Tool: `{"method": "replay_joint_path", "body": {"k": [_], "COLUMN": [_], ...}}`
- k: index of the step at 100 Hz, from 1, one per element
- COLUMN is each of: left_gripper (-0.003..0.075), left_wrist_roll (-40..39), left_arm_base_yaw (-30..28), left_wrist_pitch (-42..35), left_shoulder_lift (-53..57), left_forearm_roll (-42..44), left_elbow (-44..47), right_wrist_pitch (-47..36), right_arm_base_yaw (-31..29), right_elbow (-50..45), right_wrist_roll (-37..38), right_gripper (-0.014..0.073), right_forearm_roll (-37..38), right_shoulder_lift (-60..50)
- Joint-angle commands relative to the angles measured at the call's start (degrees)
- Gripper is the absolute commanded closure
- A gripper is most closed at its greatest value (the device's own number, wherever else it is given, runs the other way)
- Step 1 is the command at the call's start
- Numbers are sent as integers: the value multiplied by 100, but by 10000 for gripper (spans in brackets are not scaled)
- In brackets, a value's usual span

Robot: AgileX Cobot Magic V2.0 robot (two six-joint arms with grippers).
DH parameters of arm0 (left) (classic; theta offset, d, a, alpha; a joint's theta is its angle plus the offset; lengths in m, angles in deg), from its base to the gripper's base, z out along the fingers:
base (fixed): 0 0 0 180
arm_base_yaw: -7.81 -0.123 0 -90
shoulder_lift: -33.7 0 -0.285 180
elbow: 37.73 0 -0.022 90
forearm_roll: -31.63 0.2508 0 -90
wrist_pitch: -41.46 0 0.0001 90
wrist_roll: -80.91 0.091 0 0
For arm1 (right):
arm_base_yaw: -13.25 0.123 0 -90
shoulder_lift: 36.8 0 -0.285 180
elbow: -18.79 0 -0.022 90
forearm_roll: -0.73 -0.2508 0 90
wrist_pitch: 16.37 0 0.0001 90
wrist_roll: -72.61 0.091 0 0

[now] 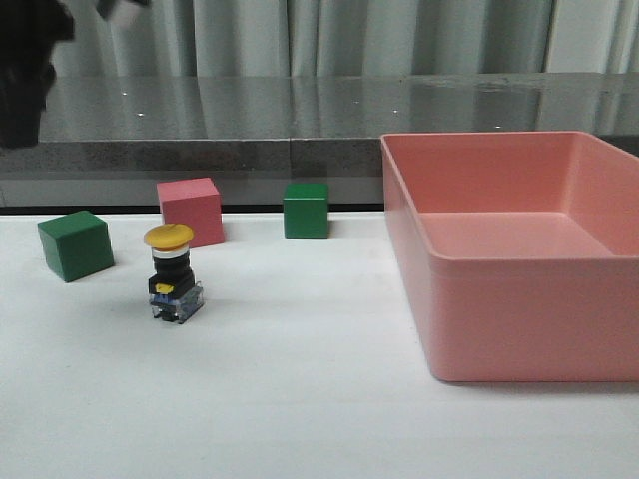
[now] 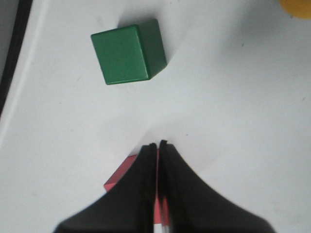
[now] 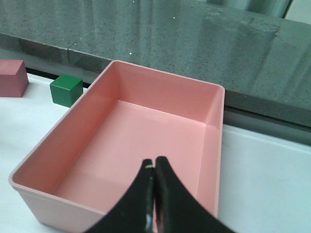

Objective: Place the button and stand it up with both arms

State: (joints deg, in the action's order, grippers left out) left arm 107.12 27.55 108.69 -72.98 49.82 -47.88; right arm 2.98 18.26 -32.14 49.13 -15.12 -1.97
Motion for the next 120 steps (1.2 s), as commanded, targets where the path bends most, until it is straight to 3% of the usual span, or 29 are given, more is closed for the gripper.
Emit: {"method": "replay_joint_path", "body": {"k": [1, 18, 59, 83, 120], "left_gripper": [740, 740, 740, 740, 740], "left_wrist_roll": [-46, 279, 311, 311, 311], "left_arm_base_yaw": [-461, -1025, -1027, -1027, -1027], "left_wrist_pitch": [-586, -1999, -4642, -5050, -5038], "left_shoulder_lift": [787, 2005, 5354, 6889, 7358], "left_forearm_roll": [-909, -2080, -3261, -3850, -4160], "left_elbow": [-76, 923, 4778, 6273, 6816], "right_wrist_pitch": [-481, -481, -481, -481, -481], "right_arm_base_yaw": [-23, -23, -23, -23, -23], "right_elbow": [162, 162, 162, 162, 162], "right_wrist_roll": [-22, -22, -22, -22, -22], "right_gripper": [655, 655, 655, 655, 655], "right_forearm_roll": [-17, -17, -17, -17, -17], "right_shoulder_lift": [15, 15, 15, 15, 15]}}
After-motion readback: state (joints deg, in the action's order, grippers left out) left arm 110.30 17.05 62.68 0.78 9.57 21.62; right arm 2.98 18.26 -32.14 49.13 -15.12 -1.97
